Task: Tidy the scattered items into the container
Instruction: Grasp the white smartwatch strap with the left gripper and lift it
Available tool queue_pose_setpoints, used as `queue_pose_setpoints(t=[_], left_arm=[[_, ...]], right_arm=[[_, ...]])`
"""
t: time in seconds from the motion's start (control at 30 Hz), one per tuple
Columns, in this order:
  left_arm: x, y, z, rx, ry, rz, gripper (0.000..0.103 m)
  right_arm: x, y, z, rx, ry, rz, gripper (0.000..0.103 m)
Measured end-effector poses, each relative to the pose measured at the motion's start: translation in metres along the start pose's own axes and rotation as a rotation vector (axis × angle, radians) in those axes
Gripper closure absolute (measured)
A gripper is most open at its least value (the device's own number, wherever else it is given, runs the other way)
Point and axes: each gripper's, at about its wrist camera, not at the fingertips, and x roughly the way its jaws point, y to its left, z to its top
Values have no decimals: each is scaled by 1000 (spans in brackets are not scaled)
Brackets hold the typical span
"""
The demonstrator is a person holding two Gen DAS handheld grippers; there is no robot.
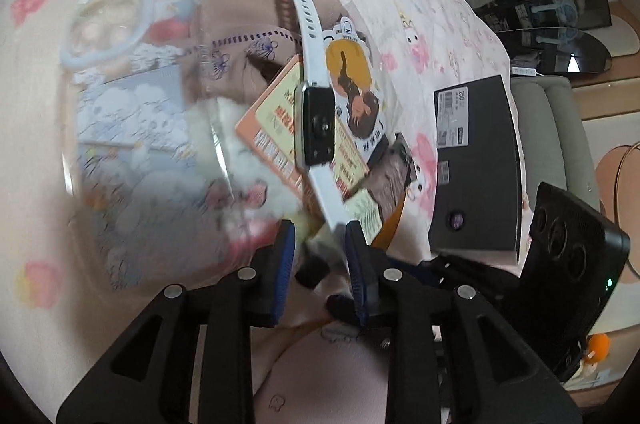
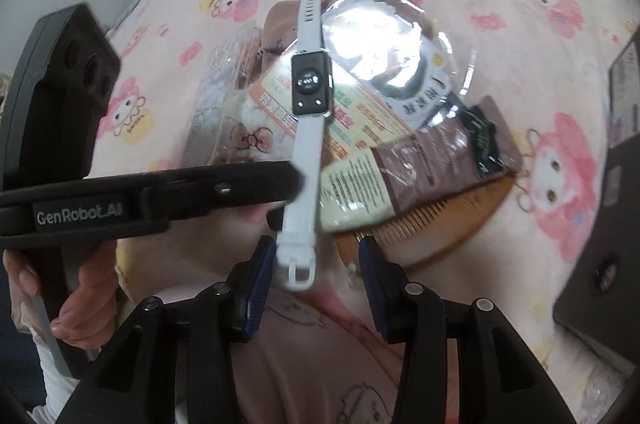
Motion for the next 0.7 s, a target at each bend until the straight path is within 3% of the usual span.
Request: queue_pose_setpoints(t=[0.03, 0.1, 0.13, 0.4, 0.5, 0.7], left_arm=[[1, -1, 1, 0, -4, 3, 79], [-2, -8, 3, 12, -22, 7, 87], [-3, -12, 4, 20, -32, 12, 98], [-22, -68, -13, 153, -71, 3, 99], [-20, -87, -22, 178, -49, -15, 99], [12, -142, -57, 273, 77, -15, 98]], right_arm=[[1, 0, 1, 3, 4, 16, 65], [3, 2, 2, 1, 1, 34, 85], [1, 3, 0, -3, -19, 20, 85], [-52, 5, -28, -8, -177, 9, 85], [-74, -1, -44, 3, -217, 8, 85], [-117, -30, -102, 61, -270, 0, 85]])
